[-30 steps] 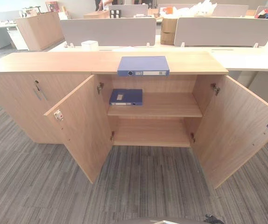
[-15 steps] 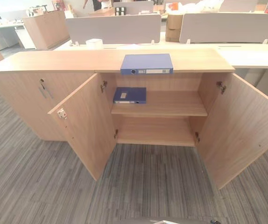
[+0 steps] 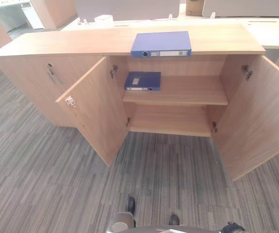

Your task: Put the empty folder in the office cabinet

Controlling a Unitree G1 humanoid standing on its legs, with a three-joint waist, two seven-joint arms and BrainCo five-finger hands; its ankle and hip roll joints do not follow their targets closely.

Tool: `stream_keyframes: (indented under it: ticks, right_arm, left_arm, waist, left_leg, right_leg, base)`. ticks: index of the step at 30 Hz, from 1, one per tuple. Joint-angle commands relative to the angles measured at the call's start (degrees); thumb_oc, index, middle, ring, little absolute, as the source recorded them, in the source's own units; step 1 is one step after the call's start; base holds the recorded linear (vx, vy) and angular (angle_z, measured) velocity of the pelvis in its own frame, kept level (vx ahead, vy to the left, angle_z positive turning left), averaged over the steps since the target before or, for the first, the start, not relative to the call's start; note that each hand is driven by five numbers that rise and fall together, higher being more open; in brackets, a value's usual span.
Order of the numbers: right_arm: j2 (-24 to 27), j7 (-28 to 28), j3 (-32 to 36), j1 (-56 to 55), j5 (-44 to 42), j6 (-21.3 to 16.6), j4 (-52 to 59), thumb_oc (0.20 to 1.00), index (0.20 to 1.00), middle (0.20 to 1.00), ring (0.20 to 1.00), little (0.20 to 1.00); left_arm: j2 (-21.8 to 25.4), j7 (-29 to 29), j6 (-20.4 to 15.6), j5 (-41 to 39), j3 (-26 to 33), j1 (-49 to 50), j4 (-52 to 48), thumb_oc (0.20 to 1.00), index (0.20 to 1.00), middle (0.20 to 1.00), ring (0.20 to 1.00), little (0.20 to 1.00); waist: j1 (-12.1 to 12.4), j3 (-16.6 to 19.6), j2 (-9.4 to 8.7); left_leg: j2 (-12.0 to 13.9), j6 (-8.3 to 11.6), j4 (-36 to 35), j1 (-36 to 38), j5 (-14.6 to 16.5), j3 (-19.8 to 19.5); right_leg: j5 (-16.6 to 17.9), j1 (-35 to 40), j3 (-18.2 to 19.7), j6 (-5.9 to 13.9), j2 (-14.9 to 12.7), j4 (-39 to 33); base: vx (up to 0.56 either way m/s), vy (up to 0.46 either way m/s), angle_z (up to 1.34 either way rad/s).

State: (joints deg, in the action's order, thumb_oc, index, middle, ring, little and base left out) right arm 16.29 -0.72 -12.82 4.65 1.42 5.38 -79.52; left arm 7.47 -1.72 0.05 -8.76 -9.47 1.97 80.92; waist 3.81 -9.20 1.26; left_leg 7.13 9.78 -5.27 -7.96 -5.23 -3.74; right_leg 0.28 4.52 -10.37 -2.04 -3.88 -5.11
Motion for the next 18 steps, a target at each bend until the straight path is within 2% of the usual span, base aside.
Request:
stream_keyframes:
  ticks: [1,3,6,7,8,9,10,11,12,13,15,17,18]
  right_arm:
    - [2.00,-0.52,-0.49,0.87,-0.12,0.08,-2.37,1.000,1.000,1.000,1.000,1.000]
    - [2.01,-0.18,0.00,0.20,0.38,0.07,-2.87,1.000,1.000,1.000,1.000,1.000]
    - [1.60,0.20,0.60,-0.11,0.54,0.32,-3.13,1.000,1.000,1.000,1.000,1.000]
    - [1.00,0.83,0.75,-0.40,1.08,0.56,-3.31,1.000,1.000,1.000,1.000,1.000]
    - [0.99,0.83,0.75,-0.41,1.08,0.56,-3.31,1.000,1.000,1.000,1.000,1.000]
    - [0.41,1.28,0.63,-0.35,1.31,0.52,-3.09,1.000,1.000,1.000,1.000,1.000]
    - [0.37,1.46,0.76,-0.22,1.43,0.53,-2.98,1.000,1.000,1.000,1.000,1.000]
    - [0.32,1.60,1.12,-0.20,1.34,0.55,-2.97,1.000,1.000,1.000,1.000,1.000]
    - [0.31,1.60,1.12,-0.21,1.34,0.55,-2.97,1.000,1.000,1.000,1.000,1.000]
    - [0.56,1.76,1.78,0.27,1.07,0.43,-2.95,1.000,1.000,1.000,1.000,1.000]
    - [1.43,1.46,2.74,0.89,0.50,0.59,-2.78,1.000,1.000,1.000,1.000,1.000]
    - [1.44,1.46,2.74,0.90,0.50,0.60,-2.77,1.000,1.000,1.000,1.000,1.000]
    - [2.07,0.93,3.73,1.53,-0.55,0.53,-2.78,1.000,1.000,1.000,1.000,1.000]
  left_arm:
    - [0.99,0.58,-0.53,-1.22,-0.23,2.69,-0.35,1.000,1.000,1.000,1.000,1.000]
    - [0.92,0.67,-0.68,-1.43,0.47,3.37,-0.26,1.000,1.000,1.000,1.000,1.000]
    - [0.89,0.41,-0.50,-1.25,1.21,3.89,0.38,1.000,1.000,1.000,1.000,1.000]
    - [1.09,0.30,-0.32,-0.53,1.83,4.53,1.10,1.000,1.000,1.000,1.000,1.000]
    - [1.11,0.30,-0.32,-0.53,1.83,4.55,1.09,1.000,1.000,1.000,1.000,1.000]
    - [1.42,0.09,-0.23,-0.07,2.23,4.84,1.19,1.000,1.000,1.000,1.000,1.000]
    - [1.68,0.03,-0.23,-0.01,2.51,5.10,1.11,1.000,1.000,1.000,1.000,1.000]
    - [1.90,0.00,-0.19,0.11,2.82,5.32,1.06,1.000,1.000,1.000,1.000,1.000]
    - [1.91,0.00,-0.18,0.11,2.82,5.33,1.06,1.000,1.000,1.000,1.000,1.000]
    - [2.08,0.02,-0.12,-0.11,3.05,5.34,0.80,1.000,1.000,1.000,1.000,1.000]
    - [2.06,-0.14,0.12,-0.81,3.07,5.30,0.20,1.000,1.000,1.000,1.000,1.000]
    - [2.04,-0.14,0.13,-0.81,3.07,5.28,0.20,1.000,1.000,1.000,1.000,1.000]
    - [2.24,-0.19,0.16,-1.36,2.62,5.34,-0.36,1.000,1.000,1.000,1.000,1.000]
  waist:
    - [2.22,2.90,1.48]
    - [2.92,4.42,2.14]
    - [3.37,5.75,1.78]
    - [3.90,7.10,1.24]
    - [3.92,7.10,1.16]
    - [4.34,7.91,0.62]
    - [4.57,8.34,0.50]
    - [4.71,8.73,0.45]
    - [4.76,8.71,0.38]
    - [4.79,8.43,0.78]
    - [4.61,7.29,1.32]
    - [4.70,7.25,1.25]
    - [4.18,6.50,2.01]
  left_leg:
    - [-0.28,-2.28,1.33,-4.24,-5.34,-0.35]
    - [-1.49,-2.36,1.54,-3.33,-5.60,-1.30]
    - [-3.16,-3.13,2.05,-2.45,-4.52,-0.51]
    - [-5.58,-4.23,2.82,-1.68,-3.26,0.06]
    - [-5.66,-4.26,2.84,-1.67,-3.23,0.11]
    - [-7.72,-5.91,3.22,-0.42,-1.62,1.24]
    - [-9.10,-7.01,3.23,0.36,-0.72,1.50]
    - [-10.16,-7.89,2.99,1.55,0.07,1.71]
    - [-10.22,-7.92,2.97,1.58,0.08,1.79]
    - [-12.40,-9.84,2.62,3.94,1.57,1.99]
    - [-14.60,-11.80,1.58,6.39,2.63,2.11]
    - [-14.72,-11.87,1.60,6.38,2.63,2.23]
    - [-15.45,-12.71,0.88,8.45,4.29,2.39]
  right_leg:
    - [-9.80,9.54,0.75,7.50,-0.77,1.54]
    - [-9.95,10.31,0.66,8.35,-2.05,1.24]
    - [-9.76,10.91,0.78,9.67,-4.14,1.34]
    - [-9.55,11.22,0.89,11.25,-7.12,2.65]
    - [-9.60,11.22,0.90,11.29,-7.21,2.67]
    - [-9.15,10.57,1.28,12.47,-9.83,5.74]
    - [-8.80,9.69,1.49,13.15,-11.33,8.18]
    - [-8.44,8.76,1.63,13.65,-12.50,11.12]
    - [-8.55,8.69,1.71,13.69,-12.60,11.28]
    - [-3.33,4.37,2.31,14.05,-15.80,20.87]
    - [7.44,-0.38,2.59,12.97,-19.39,30.97]
    - [7.41,-0.55,2.81,13.08,-19.52,31.16]
    - [12.11,-3.36,-0.97,12.11,-23.12,34.03]
  base:
    - [0.30,0.162,-0.11]
    - [0.27,0.199,-0.88]
    - [0.22,0.182,-0.65]
    - [0.31,0.257,-0.16]
    - [0.40,0.337,0.02]
    - [0.28,0.254,0.02]
    - [0.37,0.337,-0.09]
    - [0.19,0.184,-0.27]
    - [0.25,0.277,-0.32]
    - [0.20,0.292,-0.24]
    - [0.18,0.301,-0.14]
    - [0.11,0.133,-0.05]
    - [0.31,0.128,0.34]
